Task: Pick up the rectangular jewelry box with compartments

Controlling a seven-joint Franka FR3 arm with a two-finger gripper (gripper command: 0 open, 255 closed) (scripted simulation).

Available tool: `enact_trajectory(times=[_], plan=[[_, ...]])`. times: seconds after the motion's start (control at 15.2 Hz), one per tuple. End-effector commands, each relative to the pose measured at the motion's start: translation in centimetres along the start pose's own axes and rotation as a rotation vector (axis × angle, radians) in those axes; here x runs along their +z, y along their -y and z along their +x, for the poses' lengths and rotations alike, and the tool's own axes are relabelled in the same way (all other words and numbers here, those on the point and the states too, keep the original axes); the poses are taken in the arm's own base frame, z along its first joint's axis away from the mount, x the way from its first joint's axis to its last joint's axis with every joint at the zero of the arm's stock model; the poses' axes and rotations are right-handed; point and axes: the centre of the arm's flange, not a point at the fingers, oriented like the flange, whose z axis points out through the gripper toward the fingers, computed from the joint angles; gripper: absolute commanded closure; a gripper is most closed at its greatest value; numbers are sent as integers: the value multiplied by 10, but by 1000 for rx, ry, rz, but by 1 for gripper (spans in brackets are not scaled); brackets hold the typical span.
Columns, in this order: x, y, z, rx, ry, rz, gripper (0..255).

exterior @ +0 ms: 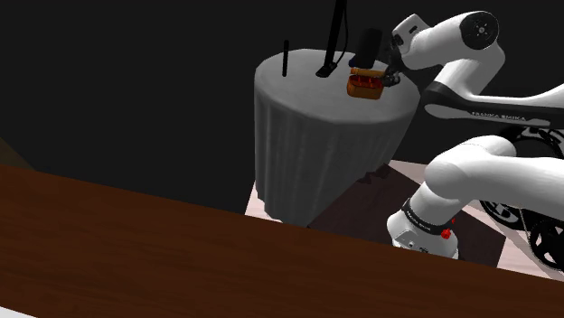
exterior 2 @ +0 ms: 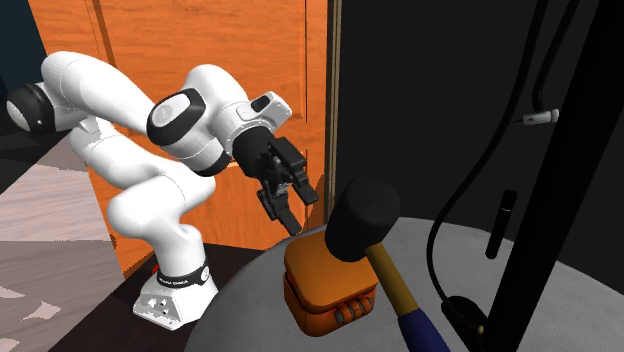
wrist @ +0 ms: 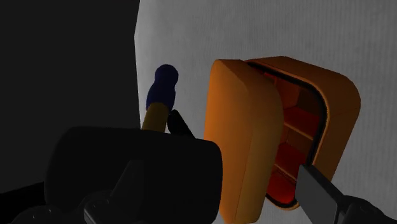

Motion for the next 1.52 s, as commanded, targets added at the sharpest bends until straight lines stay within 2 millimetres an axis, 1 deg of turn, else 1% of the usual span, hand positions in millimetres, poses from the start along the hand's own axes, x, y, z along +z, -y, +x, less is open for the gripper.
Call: enact_trajectory(times=[0.0, 0.26, 0.4, 0.46, 1.06, 1.45], plan=[[6, 8, -2, -9, -7, -9, 0], [18, 28, -4, -9, -7, -9, 0], [18, 28, -4, -9, -7, -9, 0], [19, 28, -5, -9, -7, -9, 255], [18, 28, -4, -9, -7, -9, 255], [2, 2, -2, -9, -7, -9, 255]])
